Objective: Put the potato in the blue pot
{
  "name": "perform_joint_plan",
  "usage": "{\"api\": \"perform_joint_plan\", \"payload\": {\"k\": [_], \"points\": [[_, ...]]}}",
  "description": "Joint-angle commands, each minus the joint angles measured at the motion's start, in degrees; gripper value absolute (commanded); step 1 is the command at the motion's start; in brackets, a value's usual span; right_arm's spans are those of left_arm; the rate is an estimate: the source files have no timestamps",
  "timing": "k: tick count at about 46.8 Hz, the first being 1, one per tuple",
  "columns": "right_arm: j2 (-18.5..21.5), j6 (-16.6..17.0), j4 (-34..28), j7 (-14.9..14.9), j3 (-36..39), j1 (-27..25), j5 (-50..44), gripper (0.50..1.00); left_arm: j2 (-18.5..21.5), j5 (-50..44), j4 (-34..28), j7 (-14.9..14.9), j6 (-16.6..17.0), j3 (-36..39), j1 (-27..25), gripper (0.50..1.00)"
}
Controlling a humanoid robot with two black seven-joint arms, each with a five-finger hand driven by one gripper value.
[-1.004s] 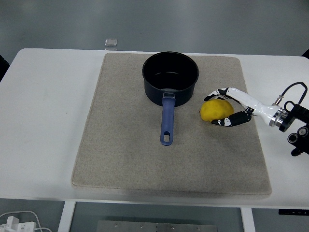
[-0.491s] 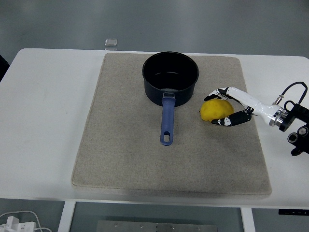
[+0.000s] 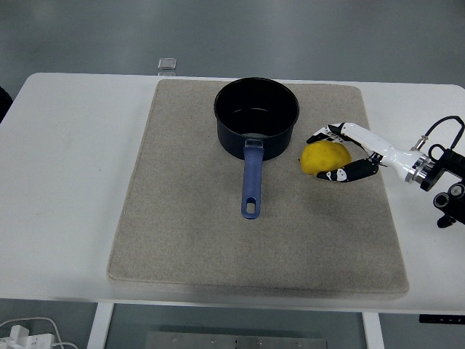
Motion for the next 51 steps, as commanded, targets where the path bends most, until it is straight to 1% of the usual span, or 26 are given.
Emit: {"api": "perform_joint_plan", "payload": {"k": [1, 20, 28, 35, 43, 46, 51], "points": [[-0.06, 0.18, 0.00, 0.00, -0.01, 0.94, 0.77, 0.500, 0.00, 0.00, -0.09, -0.01, -0.05, 0.00, 0.00, 0.999], [-0.06, 1.85, -0.18, 0.00, -0.18, 4.37, 3.23, 0.500, 0.00, 0.00, -0.26, 0.08, -0.05, 0.09, -0.09, 0.999], [-0.15, 3.16, -0.44, 0.00, -0.18, 7.44, 4.81, 0.500, 0.00, 0.09, -0.35, -0.01, -0.05, 0.09, -0.09, 0.999], [-0.06, 4.04, -0.53, 0.00, -0.89, 11.57, 7.54, 0.500, 0.00, 0.09, -0.35, -0.01, -0.05, 0.09, -0.18, 0.999], [0.12, 5.45, -1.76, 0.00, -1.06, 15.09, 7.89, 0.500, 0.00, 0.18, -0.35, -0.01, -0.05, 0.00, -0.44, 0.999], [0.90, 5.71, -2.38, 0.00, -1.06, 15.88, 7.89, 0.500, 0.00, 0.18, -0.35, -0.01, -0.05, 0.00, -0.44, 0.999], [4.06, 5.89, -4.22, 0.00, -1.24, 17.29, 7.89, 0.500, 0.00, 0.18, -0.44, -0.01, -0.05, 0.00, -0.44, 0.999]]}}
